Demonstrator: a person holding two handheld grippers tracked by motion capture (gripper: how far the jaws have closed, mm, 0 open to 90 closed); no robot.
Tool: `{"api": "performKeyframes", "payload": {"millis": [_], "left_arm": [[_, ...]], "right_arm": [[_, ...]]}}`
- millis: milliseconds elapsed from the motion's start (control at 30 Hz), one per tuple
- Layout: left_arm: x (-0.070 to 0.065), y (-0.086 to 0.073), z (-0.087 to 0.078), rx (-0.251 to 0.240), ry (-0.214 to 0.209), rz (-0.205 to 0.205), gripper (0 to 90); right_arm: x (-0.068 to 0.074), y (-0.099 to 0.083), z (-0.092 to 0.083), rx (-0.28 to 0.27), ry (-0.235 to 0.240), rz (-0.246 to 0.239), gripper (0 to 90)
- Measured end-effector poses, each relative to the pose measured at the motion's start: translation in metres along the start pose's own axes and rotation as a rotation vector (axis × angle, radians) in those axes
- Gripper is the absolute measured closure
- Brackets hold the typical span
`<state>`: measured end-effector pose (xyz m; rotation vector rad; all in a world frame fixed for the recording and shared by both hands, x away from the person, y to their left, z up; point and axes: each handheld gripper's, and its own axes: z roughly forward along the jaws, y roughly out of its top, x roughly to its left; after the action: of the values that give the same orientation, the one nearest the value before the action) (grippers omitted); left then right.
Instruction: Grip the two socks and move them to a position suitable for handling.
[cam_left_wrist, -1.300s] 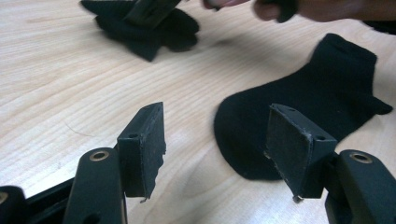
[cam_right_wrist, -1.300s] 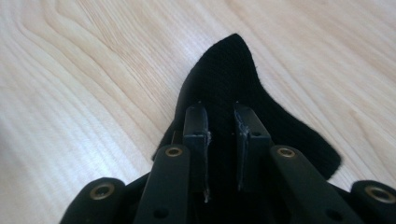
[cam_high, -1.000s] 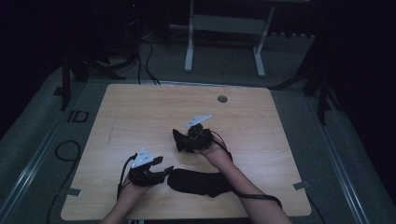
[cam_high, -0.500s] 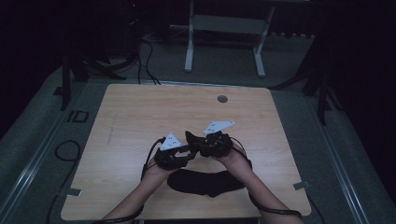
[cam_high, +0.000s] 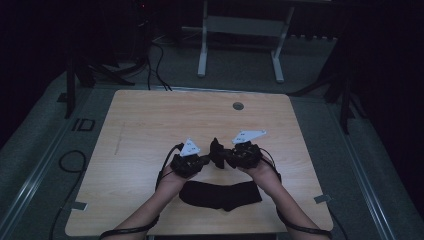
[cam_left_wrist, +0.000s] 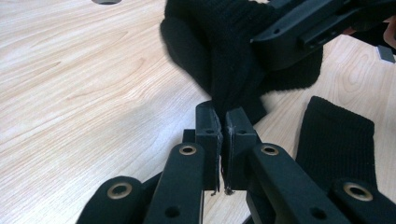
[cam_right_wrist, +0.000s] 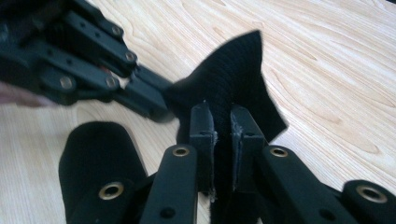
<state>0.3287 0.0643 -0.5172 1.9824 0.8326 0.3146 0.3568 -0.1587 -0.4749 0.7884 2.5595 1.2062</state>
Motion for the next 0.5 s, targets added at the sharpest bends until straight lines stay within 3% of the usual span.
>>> {"api": "performKeyframes", "payload": {"millis": [67, 167, 367, 433, 467, 500], "left_arm": [[0.0, 0.0, -0.001, 0.005, 0.009, 0.007, 86.5], [-0.005, 0.001, -0.002, 0.011, 0.029, 0.043, 86.4], [-0.008, 0.001, 0.002, 0.035, 0.043, 0.068, 86.4], [-0.007, -0.001, 0.005, 0.057, 0.012, 0.061, 85.4], [-0.004, -0.002, 0.009, 0.086, -0.025, 0.053, 79.9], [-0.003, -0.005, 0.012, 0.101, -0.034, 0.055, 71.5]], "right_arm": [[-0.002, -0.002, 0.0, 0.004, 0.022, 0.013, 82.4], [-0.001, -0.002, -0.001, 0.007, 0.02, 0.004, 82.6], [-0.003, -0.002, 0.001, 0.02, 0.003, -0.004, 82.8], [-0.005, -0.004, 0.003, 0.031, 0.011, 0.006, 82.7], [-0.006, -0.006, 0.005, 0.042, 0.013, 0.006, 82.7], [-0.006, -0.009, 0.007, 0.056, 0.001, 0.008, 82.7]]}}
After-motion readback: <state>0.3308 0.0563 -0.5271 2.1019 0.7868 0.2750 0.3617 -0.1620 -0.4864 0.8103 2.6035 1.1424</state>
